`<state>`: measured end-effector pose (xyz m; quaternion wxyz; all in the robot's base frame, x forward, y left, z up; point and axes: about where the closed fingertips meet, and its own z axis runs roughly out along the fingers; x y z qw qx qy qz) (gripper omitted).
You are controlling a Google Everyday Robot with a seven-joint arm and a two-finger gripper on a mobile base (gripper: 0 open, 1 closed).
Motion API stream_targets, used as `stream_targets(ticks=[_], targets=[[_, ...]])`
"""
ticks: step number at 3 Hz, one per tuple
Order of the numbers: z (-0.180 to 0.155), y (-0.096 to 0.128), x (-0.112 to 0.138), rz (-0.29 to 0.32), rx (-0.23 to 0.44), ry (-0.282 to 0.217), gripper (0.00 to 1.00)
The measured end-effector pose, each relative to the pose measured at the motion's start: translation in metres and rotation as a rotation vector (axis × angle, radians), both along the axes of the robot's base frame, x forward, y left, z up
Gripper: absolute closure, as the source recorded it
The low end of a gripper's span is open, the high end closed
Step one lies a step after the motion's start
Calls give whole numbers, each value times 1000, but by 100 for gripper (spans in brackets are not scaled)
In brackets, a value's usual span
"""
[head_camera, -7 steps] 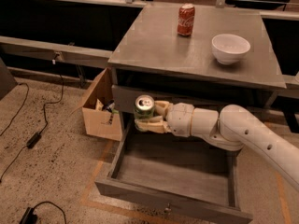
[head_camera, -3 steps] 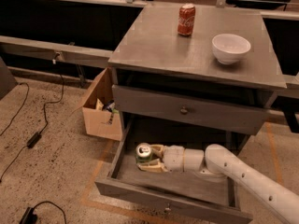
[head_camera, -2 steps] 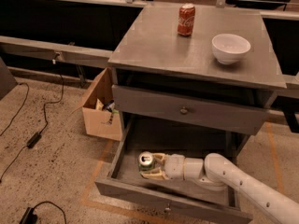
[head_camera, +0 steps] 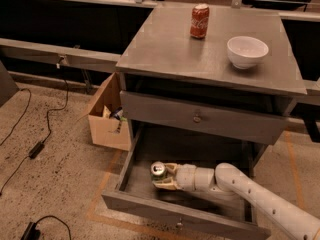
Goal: Place green can into middle drawer
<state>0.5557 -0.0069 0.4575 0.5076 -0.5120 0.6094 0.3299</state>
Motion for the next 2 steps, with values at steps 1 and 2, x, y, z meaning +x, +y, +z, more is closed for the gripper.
stream_targets(ticks=[1, 2], targets=[[-17, -2, 16, -14, -5, 3, 100], [-34, -2, 23, -29, -25, 21, 82]])
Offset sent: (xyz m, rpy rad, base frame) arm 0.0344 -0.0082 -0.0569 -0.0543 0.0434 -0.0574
